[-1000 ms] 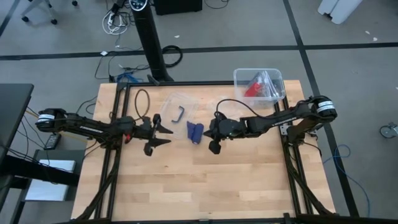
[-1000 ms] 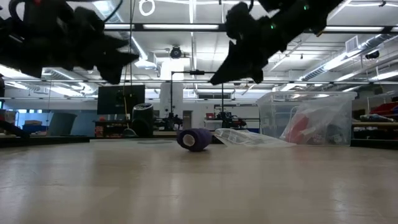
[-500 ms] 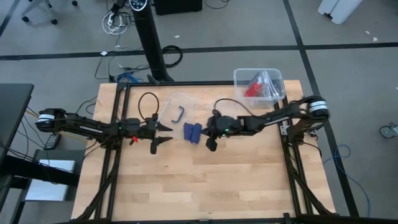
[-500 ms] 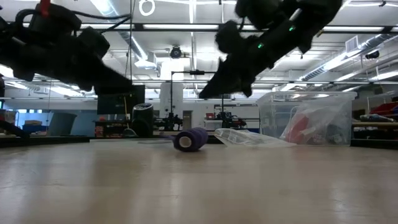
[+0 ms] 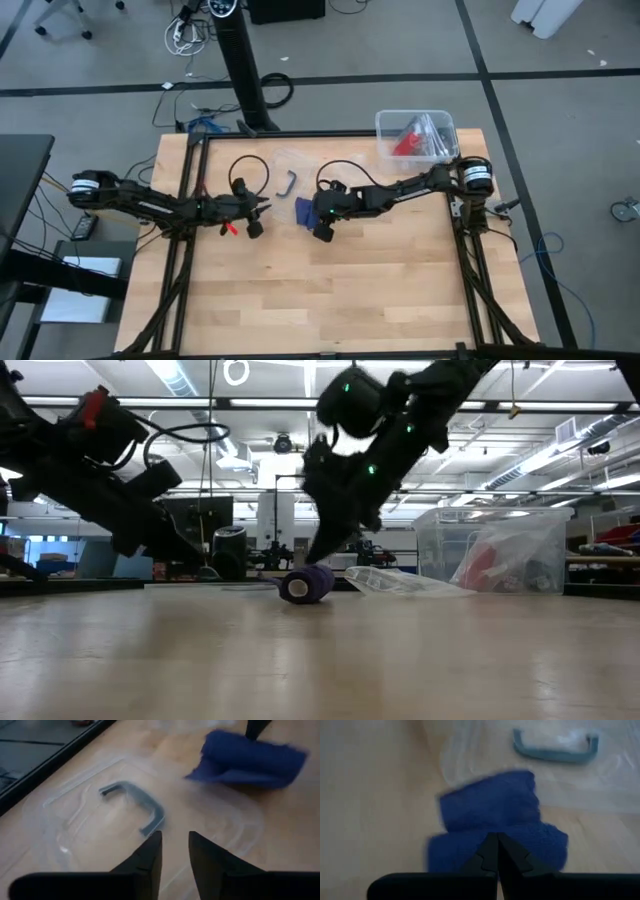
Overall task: Roll bandage
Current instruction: Roll the blue bandage
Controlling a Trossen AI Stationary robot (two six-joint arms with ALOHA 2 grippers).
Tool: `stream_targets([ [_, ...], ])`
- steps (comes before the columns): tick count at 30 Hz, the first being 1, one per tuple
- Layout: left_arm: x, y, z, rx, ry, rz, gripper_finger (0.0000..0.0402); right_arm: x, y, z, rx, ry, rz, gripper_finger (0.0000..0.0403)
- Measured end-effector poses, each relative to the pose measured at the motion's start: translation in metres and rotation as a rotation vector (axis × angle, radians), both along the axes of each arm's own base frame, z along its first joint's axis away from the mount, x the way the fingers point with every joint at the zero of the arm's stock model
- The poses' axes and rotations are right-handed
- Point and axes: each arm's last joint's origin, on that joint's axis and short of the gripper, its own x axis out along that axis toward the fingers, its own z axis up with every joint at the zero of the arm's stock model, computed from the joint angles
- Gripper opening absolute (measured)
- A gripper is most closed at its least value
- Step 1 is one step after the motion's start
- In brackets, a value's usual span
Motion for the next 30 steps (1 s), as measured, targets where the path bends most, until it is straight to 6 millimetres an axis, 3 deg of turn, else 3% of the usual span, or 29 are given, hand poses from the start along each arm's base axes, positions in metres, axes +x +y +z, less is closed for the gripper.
stream_targets([
  [8,0.005,0.001,0.000,0.009,-0.044,0.018,0.0051,0.009,-0.019,-0.013,0.059,-0.009,0.038,0.0000],
  [17,0.007,0.001,0.004,0.018,-0.097,0.012,0.0044,0.020,-0.021,-0.024,0.115,-0.066,0.130,0.0000],
  [24,0.014,-0.004,0.015,-0.101,-0.246,-0.148,0.0044,0.021,-0.004,-0.008,0.115,-0.040,0.183,0.0000],
  [30,0.020,-0.010,0.021,-0.365,-0.308,-0.267,0.0048,0.010,0.017,0.032,0.041,-0.063,0.199,0.0000],
])
